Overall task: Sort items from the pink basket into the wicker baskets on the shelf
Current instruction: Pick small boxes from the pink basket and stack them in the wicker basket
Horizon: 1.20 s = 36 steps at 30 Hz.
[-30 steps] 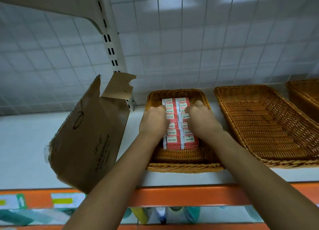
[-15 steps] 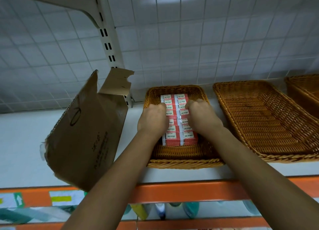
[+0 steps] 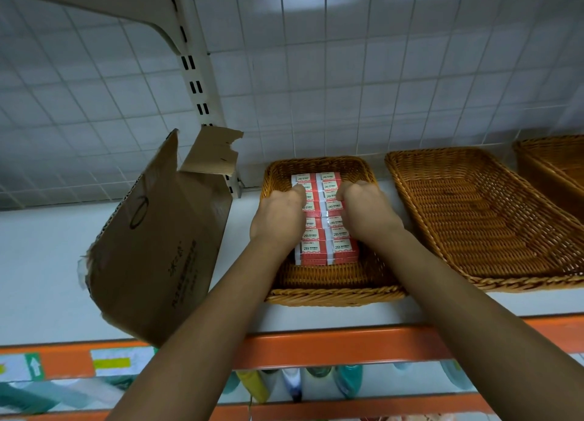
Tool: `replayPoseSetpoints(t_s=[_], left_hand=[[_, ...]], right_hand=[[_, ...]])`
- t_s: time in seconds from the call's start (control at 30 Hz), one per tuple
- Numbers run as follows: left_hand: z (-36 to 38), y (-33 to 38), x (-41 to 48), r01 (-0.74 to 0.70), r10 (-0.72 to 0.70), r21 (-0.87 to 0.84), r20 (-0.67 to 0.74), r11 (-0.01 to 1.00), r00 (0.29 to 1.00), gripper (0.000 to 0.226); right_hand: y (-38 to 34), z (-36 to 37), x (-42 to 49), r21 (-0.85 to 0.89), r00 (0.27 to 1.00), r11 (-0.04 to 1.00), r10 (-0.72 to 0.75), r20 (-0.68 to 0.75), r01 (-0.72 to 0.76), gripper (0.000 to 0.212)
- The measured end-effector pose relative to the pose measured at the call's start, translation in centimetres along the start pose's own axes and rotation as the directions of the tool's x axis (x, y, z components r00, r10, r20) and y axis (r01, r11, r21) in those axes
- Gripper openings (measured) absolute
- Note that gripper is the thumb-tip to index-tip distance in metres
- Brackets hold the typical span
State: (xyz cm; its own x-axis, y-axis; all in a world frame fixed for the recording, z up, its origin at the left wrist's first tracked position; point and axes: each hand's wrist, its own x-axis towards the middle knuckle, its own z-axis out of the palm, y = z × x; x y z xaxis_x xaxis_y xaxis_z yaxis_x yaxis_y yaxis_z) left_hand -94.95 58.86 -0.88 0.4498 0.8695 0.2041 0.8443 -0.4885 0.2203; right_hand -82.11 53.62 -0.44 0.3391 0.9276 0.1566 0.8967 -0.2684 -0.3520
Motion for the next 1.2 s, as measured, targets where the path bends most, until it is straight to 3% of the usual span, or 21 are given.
replayPoseSetpoints(t_s=[0.37,0.5,0.67,0.87,1.2], left_hand=[[0.0,-0.2,0.2,-0.055,0.055,0.019,0.003,0.998,0.998,0.015],[-0.6,0.0,0.6,-0.073,0.068,0.097,0.058,0.993,0.996,0.016],[-2.1,2.0,0.2,-0.076,0.101,0.259,-0.084,0.963,0.991,0.022],[-3.0,9.8,-0.5,-0.234,0.27,0.224,-0.146,0.946,0.952,0.024],[-0.2,27.5,-1.9,-0.465,0.477,0.114,-0.129,0.878,0.869,0.026]], right_hand=[[-0.1,0.0,0.0,0.0,1.0,1.0,0.018,0.002,-0.018,0.031],[-0.3,-0.2,0.1,-0.021,1.0,1.0,0.002,0.03,-0.001,0.036],[0.2,-2.1,-0.4,-0.022,0.997,0.998,-0.055,-0.057,0.053,0.039],[4.6,-6.6,-2.5,-0.091,0.978,0.991,-0.11,-0.177,0.095,0.034],[19.6,-14.4,-8.8,-0.177,0.976,0.98,0.049,-0.213,-0.087,0.03]])
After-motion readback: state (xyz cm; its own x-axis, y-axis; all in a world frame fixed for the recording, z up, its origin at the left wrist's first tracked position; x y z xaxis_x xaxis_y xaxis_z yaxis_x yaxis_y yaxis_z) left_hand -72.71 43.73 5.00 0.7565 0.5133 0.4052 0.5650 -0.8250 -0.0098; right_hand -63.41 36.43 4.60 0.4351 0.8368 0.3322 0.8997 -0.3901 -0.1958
